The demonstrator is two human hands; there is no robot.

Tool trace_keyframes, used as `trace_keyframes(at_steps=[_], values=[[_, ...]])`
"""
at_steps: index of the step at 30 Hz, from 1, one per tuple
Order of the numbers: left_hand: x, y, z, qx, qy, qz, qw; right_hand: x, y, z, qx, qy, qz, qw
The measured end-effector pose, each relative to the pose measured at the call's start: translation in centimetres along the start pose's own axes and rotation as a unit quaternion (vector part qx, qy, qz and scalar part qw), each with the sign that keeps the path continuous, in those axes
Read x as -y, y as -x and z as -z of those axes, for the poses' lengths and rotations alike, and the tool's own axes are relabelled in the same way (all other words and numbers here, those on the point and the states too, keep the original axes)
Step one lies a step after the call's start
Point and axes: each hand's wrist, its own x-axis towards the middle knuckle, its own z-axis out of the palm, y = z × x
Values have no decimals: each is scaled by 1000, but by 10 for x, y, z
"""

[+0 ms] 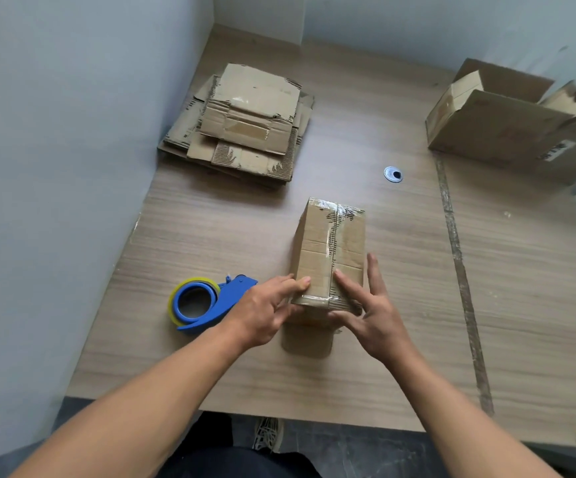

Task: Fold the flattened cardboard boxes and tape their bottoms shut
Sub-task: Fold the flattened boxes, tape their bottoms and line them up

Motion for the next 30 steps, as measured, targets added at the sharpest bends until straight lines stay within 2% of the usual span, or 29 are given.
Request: trace_keyframes(at_steps=[3, 7, 11, 13, 16, 21, 23, 24, 28, 30], values=[[-7, -2, 8, 44, 33, 30, 998, 7, 3, 6, 34, -118, -73, 990], [-10, -4, 21, 111, 59, 95, 988, 8, 5, 13, 73, -261, -144, 952], [-33, -5, 4, 23, 107, 168, 980, 15, 5, 0, 31, -302, -176, 937], [-41, -5, -11, -25, 62, 188, 980, 23, 6, -10, -15, -307, -205, 929], [-40, -3, -25, -44, 25, 218, 975, 24, 12, -18, -47, -318, -207, 924], [-48, -7, -19, -54, 150, 266, 951, 17, 10, -15, -75, -424, -258, 865], [-49, -9, -14, -38, 155, 264, 951, 13, 8, -6, -86, -431, -300, 847], [-49, -11, -11, -26, 155, 258, 953, 9, 7, 1, -115, -402, -321, 850], [-45, -21, 6, 90, 108, 209, 968, -6, -4, 45, -232, -245, -295, 894], [-43, -27, 18, 165, 63, 187, 966, -10, -12, 64, -215, -222, -280, 909]])
